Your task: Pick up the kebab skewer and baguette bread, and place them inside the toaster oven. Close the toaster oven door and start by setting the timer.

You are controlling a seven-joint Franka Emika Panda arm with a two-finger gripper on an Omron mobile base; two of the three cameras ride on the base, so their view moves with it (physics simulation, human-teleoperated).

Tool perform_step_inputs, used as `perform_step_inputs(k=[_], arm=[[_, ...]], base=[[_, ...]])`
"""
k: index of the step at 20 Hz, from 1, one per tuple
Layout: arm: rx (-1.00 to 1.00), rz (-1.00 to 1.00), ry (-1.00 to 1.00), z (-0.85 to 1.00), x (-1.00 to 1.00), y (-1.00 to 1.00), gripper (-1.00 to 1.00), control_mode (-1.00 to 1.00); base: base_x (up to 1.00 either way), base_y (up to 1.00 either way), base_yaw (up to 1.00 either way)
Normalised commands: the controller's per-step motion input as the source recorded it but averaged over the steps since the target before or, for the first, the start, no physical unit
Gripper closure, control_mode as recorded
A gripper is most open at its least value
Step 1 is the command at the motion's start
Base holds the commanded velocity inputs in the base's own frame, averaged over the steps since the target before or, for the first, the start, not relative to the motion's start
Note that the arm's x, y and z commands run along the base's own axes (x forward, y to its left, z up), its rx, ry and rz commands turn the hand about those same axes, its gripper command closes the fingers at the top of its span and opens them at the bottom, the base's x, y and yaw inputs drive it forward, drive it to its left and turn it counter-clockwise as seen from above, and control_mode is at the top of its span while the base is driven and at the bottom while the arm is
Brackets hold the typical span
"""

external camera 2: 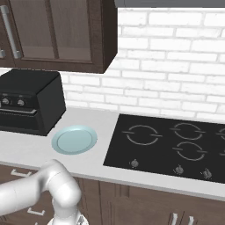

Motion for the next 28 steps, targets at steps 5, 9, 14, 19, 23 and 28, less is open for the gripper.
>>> perform_step_inputs(k=[5, 9, 14, 19, 23, 28], arm=[[0.0, 0.0, -0.06, 0.0, 0.0, 0.0, 1.0, -1.0], [0.01, 0.0, -0.07, 0.0, -0.04, 0.0, 1.0, -1.0], [0.02, 0.0, -0.07, 0.0, 0.0, 0.0, 1.0, -1.0], [0.13, 0.0, -0.04, 0.0, 0.0, 0.0, 1.0, -1.0], [0.15, 0.0, -0.03, 0.0, 0.0, 0.0, 1.0, -1.0], [0.15, 0.0, -0.03, 0.0, 0.0, 0.0, 1.0, -1.0]], base=[[0.0, 0.0, 0.0], [0.0, 0.0, 0.0], [0.0, 0.0, 0.0], [0.0, 0.0, 0.0], [0.0, 0.0, 0.0], [0.0, 0.0, 0.0]])
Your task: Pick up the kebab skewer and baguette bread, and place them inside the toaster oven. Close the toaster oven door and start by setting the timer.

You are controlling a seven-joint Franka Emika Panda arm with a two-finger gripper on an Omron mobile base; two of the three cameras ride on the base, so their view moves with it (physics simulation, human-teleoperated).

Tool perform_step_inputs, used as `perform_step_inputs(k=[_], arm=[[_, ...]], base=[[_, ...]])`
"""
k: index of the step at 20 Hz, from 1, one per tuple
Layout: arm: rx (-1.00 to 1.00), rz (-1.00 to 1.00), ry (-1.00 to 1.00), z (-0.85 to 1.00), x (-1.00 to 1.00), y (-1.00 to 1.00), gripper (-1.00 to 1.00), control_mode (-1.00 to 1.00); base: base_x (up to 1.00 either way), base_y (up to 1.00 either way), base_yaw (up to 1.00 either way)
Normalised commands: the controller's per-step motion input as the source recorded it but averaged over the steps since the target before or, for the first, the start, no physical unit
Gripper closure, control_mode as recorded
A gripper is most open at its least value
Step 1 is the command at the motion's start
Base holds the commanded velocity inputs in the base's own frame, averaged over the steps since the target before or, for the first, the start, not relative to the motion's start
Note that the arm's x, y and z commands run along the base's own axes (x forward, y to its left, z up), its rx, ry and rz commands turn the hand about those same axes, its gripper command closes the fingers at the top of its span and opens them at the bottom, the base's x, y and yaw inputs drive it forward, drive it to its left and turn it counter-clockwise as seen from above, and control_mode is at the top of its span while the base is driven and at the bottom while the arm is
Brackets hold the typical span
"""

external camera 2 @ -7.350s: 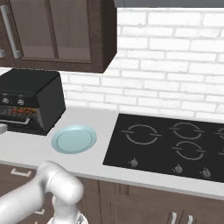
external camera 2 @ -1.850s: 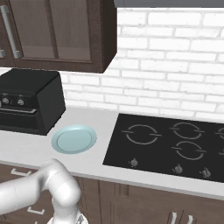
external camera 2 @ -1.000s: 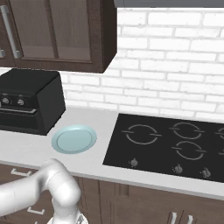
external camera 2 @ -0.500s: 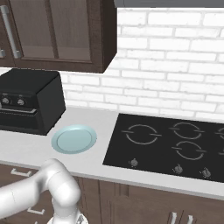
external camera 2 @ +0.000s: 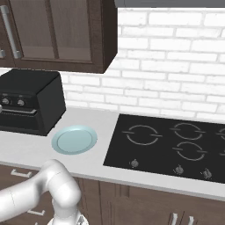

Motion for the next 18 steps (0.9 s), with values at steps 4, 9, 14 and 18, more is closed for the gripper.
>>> perform_step_inputs(k=[4, 9, 14, 18], arm=[[0.16, 0.0, -0.04, -0.03, 0.0, 0.0, 1.0, -1.0], [0.17, 0.0, -0.05, -0.09, 0.0, 0.0, 1.0, -1.0], [0.19, 0.0, -0.05, -0.13, 0.0, 0.0, 1.0, -1.0], [0.2, 0.0, -0.06, -0.15, 0.0, 0.0, 1.0, -1.0]], base=[[0.0, 0.0, 0.0], [0.0, 0.0, 0.0], [0.0, 0.0, 0.0], [0.0, 0.0, 0.0]])
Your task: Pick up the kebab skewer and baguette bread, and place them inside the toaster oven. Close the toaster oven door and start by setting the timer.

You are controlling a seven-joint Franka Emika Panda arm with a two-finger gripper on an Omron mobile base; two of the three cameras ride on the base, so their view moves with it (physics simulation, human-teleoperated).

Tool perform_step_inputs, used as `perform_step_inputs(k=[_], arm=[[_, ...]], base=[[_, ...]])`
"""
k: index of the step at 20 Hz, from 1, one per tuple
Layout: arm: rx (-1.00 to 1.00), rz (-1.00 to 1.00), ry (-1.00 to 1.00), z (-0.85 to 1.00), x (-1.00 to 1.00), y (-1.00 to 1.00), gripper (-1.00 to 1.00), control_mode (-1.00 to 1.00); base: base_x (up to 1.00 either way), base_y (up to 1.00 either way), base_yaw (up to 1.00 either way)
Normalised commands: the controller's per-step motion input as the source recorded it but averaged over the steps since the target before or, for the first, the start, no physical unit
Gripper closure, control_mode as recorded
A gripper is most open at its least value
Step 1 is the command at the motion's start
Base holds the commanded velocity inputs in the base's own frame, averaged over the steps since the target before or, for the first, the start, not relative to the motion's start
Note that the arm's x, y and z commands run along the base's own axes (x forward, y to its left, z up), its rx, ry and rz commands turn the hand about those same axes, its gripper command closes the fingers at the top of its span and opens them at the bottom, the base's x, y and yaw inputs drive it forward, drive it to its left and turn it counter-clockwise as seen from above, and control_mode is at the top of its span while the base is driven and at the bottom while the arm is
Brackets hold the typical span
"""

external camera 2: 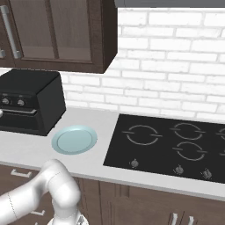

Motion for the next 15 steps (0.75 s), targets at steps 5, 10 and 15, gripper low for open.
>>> perform_step_inputs(k=[5, 10, 15], arm=[[0.2, 0.0, -0.05, -0.15, 0.0, 0.0, 1.0, -1.0], [0.2, 0.0, -0.04, -0.15, 0.0, 0.0, 1.0, -1.0], [0.19, 0.0, -0.02, -0.13, 0.0, 0.0, 1.0, -1.0]], base=[[0.0, 0.0, 0.0], [0.0, 0.0, 0.0], [0.0, 0.0, 0.0]])
